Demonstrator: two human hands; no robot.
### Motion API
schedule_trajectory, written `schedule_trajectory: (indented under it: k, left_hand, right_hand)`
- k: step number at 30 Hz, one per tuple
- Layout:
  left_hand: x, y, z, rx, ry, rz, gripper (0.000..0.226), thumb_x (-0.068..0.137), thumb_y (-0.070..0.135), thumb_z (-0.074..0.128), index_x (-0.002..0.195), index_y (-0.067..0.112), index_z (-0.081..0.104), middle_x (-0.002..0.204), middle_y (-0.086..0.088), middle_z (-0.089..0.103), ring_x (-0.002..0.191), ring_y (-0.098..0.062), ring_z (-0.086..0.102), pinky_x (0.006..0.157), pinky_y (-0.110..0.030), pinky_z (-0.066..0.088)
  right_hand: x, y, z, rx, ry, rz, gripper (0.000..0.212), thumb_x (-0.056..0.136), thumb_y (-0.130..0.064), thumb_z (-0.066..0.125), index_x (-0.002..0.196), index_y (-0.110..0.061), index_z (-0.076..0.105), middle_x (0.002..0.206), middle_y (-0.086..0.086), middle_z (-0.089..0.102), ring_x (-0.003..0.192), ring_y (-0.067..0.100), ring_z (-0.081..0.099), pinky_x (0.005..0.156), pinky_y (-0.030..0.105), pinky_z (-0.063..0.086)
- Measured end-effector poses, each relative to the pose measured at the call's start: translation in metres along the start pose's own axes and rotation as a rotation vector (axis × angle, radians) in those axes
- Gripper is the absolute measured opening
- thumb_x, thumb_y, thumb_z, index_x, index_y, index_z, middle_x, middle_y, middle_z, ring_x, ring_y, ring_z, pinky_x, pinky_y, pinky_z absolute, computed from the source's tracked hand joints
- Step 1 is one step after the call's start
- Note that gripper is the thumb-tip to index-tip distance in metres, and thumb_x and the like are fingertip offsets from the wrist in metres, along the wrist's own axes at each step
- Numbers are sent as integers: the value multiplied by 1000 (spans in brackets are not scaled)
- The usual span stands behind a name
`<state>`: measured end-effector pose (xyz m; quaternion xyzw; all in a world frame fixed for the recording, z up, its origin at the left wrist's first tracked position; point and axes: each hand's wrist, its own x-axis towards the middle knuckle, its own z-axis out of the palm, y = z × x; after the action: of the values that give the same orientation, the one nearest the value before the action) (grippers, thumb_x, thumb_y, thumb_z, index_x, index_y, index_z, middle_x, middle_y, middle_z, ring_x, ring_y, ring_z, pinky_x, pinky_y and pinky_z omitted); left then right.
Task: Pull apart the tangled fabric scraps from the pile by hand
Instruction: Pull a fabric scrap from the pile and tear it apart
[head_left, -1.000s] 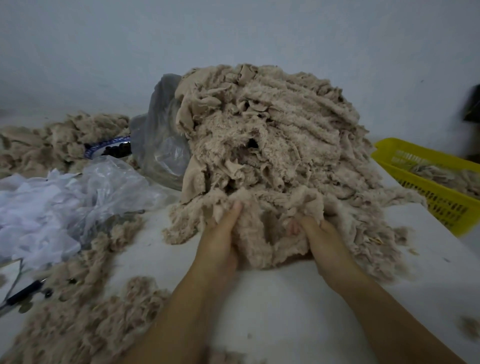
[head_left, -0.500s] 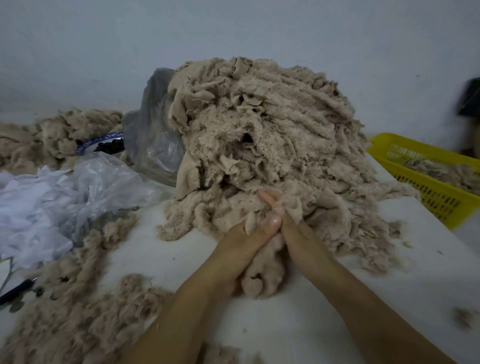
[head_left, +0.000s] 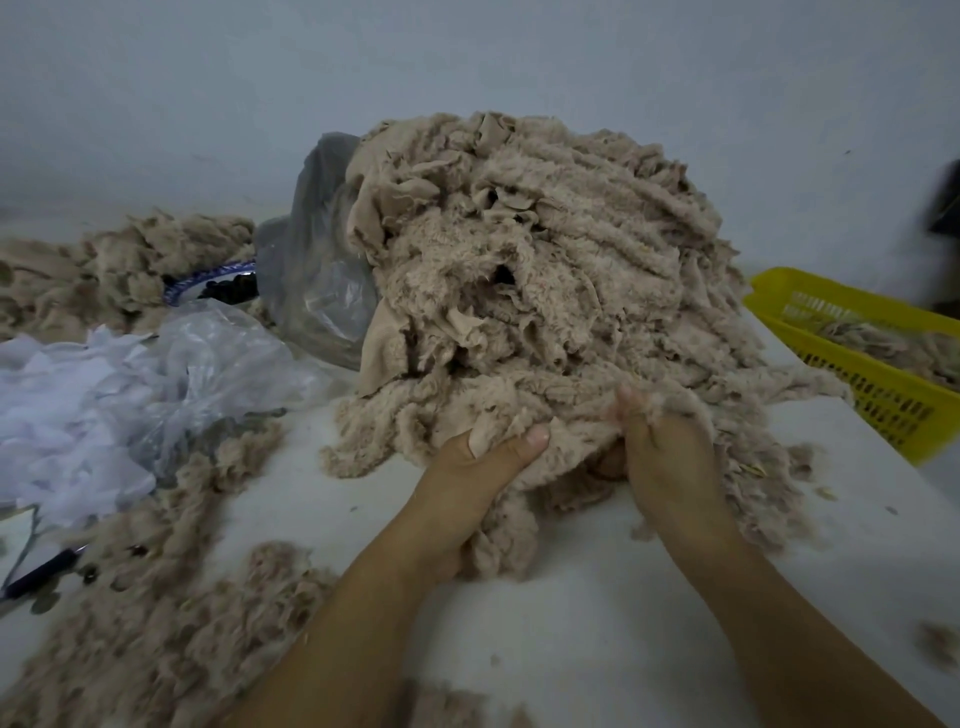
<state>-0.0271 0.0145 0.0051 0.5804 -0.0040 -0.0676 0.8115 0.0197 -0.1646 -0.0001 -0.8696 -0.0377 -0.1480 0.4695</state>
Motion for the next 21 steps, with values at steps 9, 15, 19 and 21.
schedule_trajectory:
  k: [9, 15, 19, 21]
  left_hand:
    - [5, 1, -5, 345, 239, 126, 9, 92, 34, 69, 93, 27, 74, 60, 9, 67, 48, -8, 61, 41, -20, 43]
    - [14, -23, -1, 1325, 80, 343, 25, 97, 26, 53, 116, 18, 65, 112, -4, 66, 103, -23, 59, 74, -31, 45]
    - [7, -31, 11, 1411, -37, 515, 29, 93, 27, 54, 120, 20, 61, 111, -1, 66, 94, -18, 57, 63, -27, 38]
    - [7, -31, 9, 1322, -14, 505, 31, 91, 29, 53, 120, 23, 62, 111, 3, 67, 95, -18, 59, 65, -25, 37]
  right_hand:
    - [-1, 10, -13, 172, -142, 135, 83, 71, -90, 34, 58, -12, 61, 60, 20, 56, 50, 22, 52, 42, 20, 39]
    - [-14, -7, 13, 136, -211, -292, 37, 84, -66, 60, 103, -34, 56, 114, -11, 48, 103, -11, 50, 86, 4, 39]
    - [-17, -10, 22, 3, -166, -433, 18, 94, -38, 55, 100, -23, 62, 104, -17, 54, 100, -4, 50, 84, 10, 37]
    - [-14, -11, 19, 201, -138, -275, 17, 102, -28, 51, 86, -29, 58, 78, -20, 62, 71, -8, 55, 64, 8, 39]
